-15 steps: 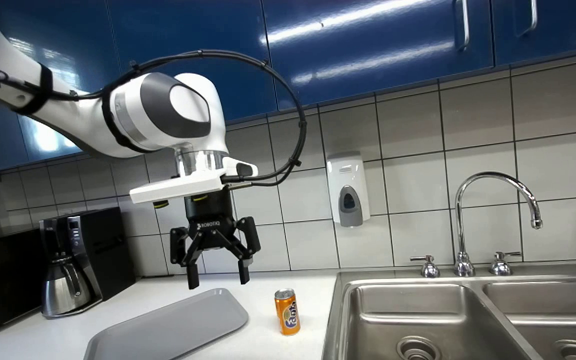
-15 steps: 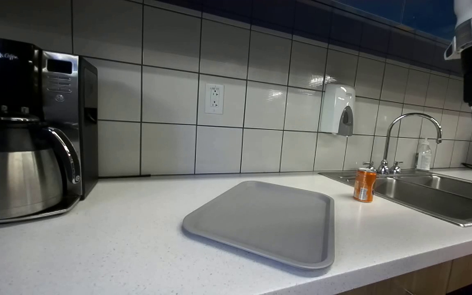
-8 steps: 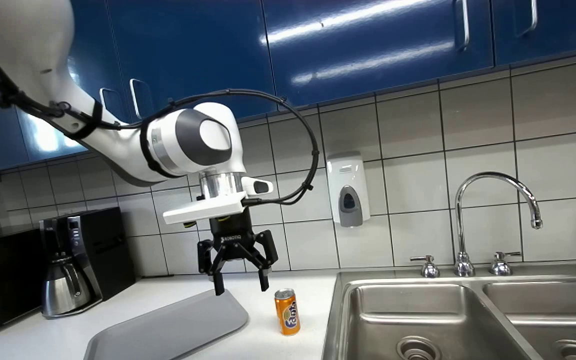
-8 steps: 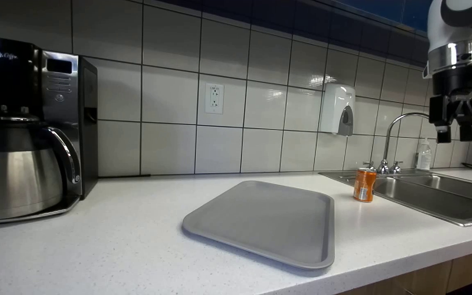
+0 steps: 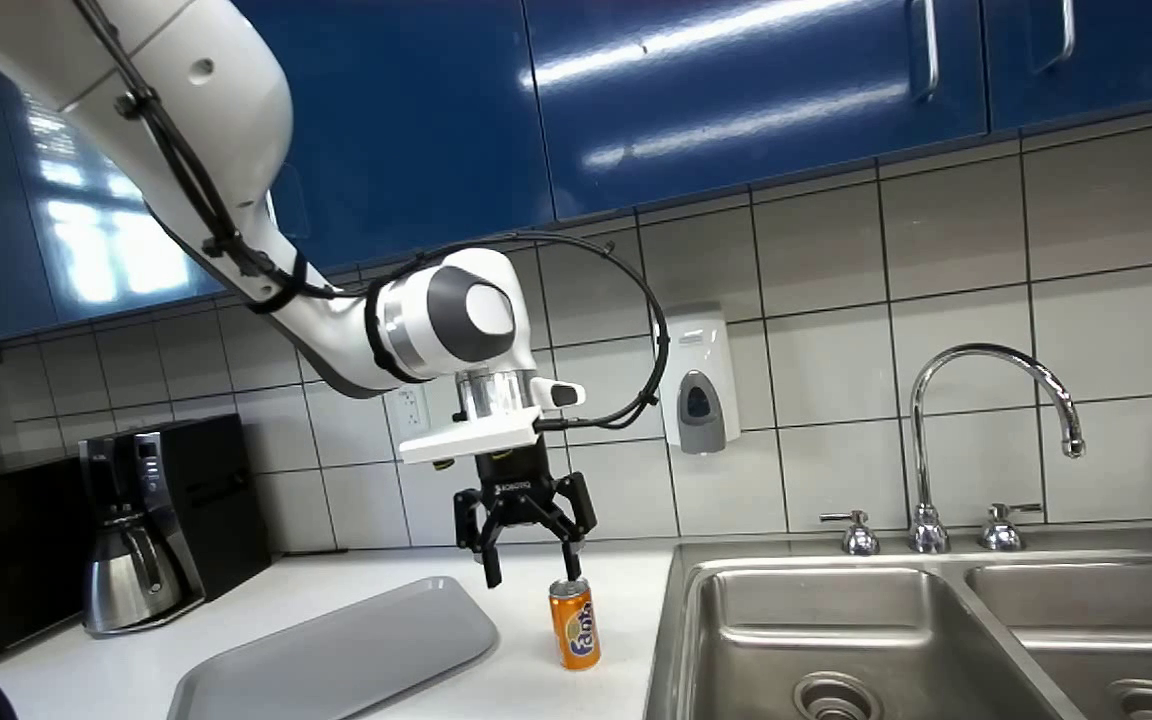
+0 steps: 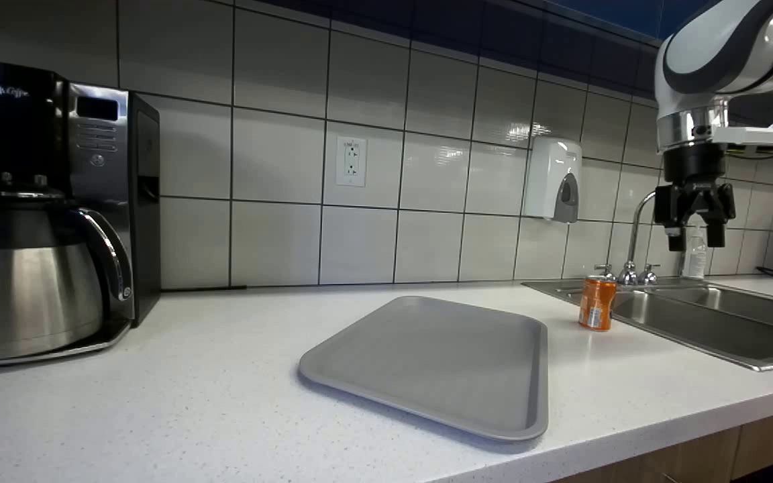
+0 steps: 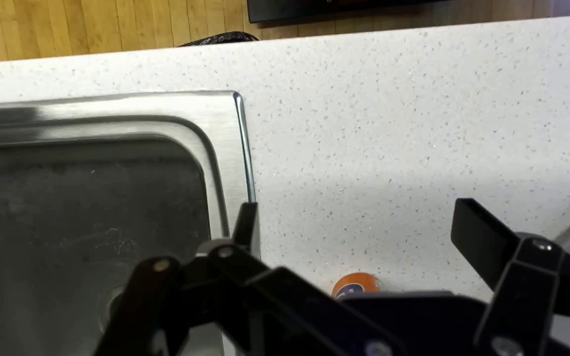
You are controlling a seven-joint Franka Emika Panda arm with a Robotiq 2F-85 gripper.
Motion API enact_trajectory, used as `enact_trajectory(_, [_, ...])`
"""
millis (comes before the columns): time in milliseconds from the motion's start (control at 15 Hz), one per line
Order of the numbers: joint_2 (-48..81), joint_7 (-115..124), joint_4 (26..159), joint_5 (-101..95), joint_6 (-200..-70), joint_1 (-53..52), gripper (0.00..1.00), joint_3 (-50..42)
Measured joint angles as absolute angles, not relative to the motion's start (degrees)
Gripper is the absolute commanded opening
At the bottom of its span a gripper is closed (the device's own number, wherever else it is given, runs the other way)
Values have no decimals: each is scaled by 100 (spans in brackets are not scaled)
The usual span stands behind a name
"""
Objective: Put the can on the tray
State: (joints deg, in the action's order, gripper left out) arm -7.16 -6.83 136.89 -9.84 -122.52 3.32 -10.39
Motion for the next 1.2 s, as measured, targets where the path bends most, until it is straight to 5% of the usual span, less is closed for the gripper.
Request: enact_trajectory(1200, [1597, -265, 11819, -731, -12231, 336, 100, -841])
